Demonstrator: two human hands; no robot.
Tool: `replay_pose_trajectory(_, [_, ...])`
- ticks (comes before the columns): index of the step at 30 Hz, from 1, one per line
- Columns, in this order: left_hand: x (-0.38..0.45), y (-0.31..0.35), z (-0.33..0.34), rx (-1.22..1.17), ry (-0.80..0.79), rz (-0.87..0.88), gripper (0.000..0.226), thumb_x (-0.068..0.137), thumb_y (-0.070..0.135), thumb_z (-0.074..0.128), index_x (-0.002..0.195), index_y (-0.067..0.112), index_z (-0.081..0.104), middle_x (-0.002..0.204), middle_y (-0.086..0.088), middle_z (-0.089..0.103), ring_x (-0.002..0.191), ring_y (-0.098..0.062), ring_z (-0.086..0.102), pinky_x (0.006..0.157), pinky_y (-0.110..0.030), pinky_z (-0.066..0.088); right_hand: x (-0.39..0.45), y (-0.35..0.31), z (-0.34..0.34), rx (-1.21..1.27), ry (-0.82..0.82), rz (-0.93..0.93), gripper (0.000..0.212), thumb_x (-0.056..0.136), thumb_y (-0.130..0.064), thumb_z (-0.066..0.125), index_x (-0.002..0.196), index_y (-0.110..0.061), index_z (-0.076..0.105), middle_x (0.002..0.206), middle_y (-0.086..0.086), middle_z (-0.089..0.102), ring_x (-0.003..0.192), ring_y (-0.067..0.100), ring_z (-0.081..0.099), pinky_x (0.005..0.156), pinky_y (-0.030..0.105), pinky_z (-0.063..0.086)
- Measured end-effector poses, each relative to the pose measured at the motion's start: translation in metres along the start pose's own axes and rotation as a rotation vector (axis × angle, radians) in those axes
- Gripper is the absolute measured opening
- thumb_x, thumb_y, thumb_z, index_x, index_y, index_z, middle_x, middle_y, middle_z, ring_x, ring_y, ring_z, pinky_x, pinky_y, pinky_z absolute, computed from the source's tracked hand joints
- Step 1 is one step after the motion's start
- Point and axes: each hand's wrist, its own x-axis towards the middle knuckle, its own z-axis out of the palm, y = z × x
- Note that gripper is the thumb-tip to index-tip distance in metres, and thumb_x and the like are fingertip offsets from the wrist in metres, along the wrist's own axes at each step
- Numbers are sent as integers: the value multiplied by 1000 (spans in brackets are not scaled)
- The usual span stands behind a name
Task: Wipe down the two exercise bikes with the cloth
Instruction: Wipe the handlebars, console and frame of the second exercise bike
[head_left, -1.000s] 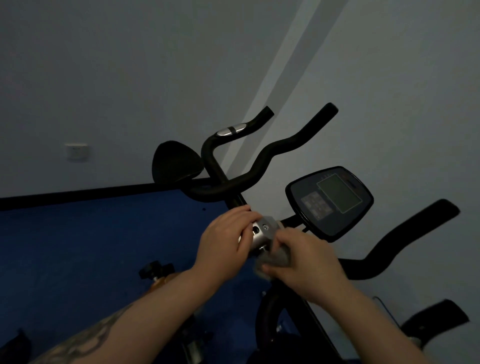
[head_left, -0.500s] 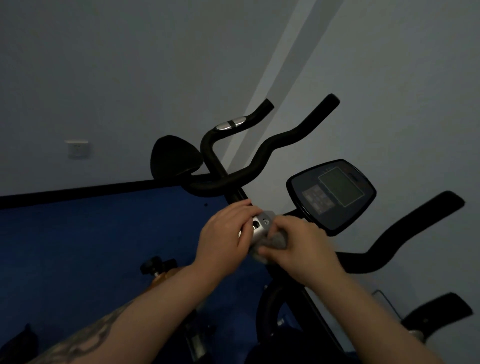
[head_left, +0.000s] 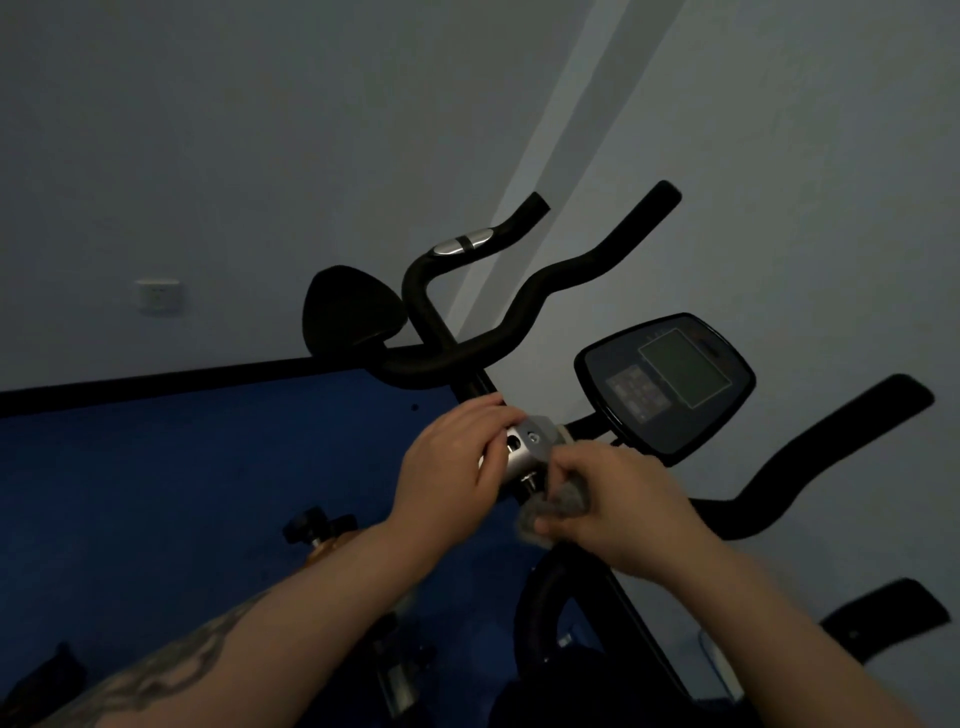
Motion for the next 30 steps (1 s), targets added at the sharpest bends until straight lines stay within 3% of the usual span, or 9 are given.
replay_pose_trajectory(4, [0, 0, 0, 13, 7, -7, 38, 94, 26, 37, 114, 21, 69, 118, 10, 67, 124, -2, 51, 96, -33, 49, 14, -6, -3, 148, 43, 52, 36, 65, -40, 84, 64, -33, 49, 73, -15, 58, 66, -5, 50, 56, 17, 34])
replay_pose_trajectory(6, [0, -1, 0, 7, 2, -8, 39, 94, 27, 37, 114, 20, 69, 118, 10, 67, 124, -3, 51, 95, -34, 49, 4, -1, 3, 155, 82, 61, 35, 65, -42, 83, 64, -33, 49, 71, -16, 57, 65, -8, 51, 54, 11, 31])
replay_pose_trajectory(10, [0, 2, -1, 20, -1, -5, 40, 94, 27, 36, 113, 20, 70, 117, 9, 68, 123, -3, 52, 95, -30, 48, 2, 5, -3, 120, 6, 42, 29, 63, -47, 83, 68, -33, 57, 74, -13, 62, 70, -4, 55, 57, 11, 37])
replay_pose_trajectory(12, [1, 3, -1, 23, 6, -7, 40, 93, 27, 36, 113, 20, 70, 117, 9, 68, 123, -3, 52, 96, -28, 47, 11, 0, -3, 224, 73, 61, 26, 65, -40, 84, 71, -28, 62, 76, -10, 65, 72, 2, 58, 65, 25, 48])
replay_pose_trajectory(15, [0, 1, -1, 13, 1, -1, 40, 94, 27, 36, 113, 19, 70, 117, 9, 68, 123, -3, 52, 96, -28, 47, -1, 1, 9, 239, 159, 49, 26, 67, -39, 83, 72, -32, 59, 79, -12, 64, 74, 1, 58, 65, 24, 45])
replay_pose_trajectory(19, [0, 4, -1, 28, 7, 7, 39, 93, 25, 37, 112, 19, 70, 115, 9, 69, 122, -4, 53, 95, -28, 47, -1, 10, 4, 193, 43, 37, 30, 63, -46, 83, 64, -39, 54, 75, -17, 61, 72, -2, 56, 63, 23, 43])
replay_pose_trajectory(25, [0, 3, 0, 18, 14, -2, 38, 93, 26, 37, 110, 19, 71, 114, 9, 69, 121, -4, 54, 91, -27, 48, -2, 2, 23, 196, 275, -15, 25, 73, -41, 79, 79, -31, 57, 83, -17, 55, 74, 4, 52, 59, 20, 35])
replay_pose_trajectory(28, [-1, 3, 0, 26, -6, -11, 35, 94, 23, 41, 113, 21, 70, 117, 9, 68, 123, -2, 51, 93, -27, 47, -12, 9, 10, 255, 237, -64, 24, 72, -36, 81, 77, -32, 58, 86, -16, 59, 79, 6, 56, 68, 29, 46])
replay_pose_trajectory(30, [-1, 2, -1, 9, -21, -28, 31, 95, 19, 45, 115, 21, 69, 119, 9, 66, 125, -1, 49, 96, -29, 46, -21, 13, -5, 392, 357, -23, 27, 71, -30, 84, 73, -34, 57, 84, -14, 62, 80, 6, 60, 70, 33, 51])
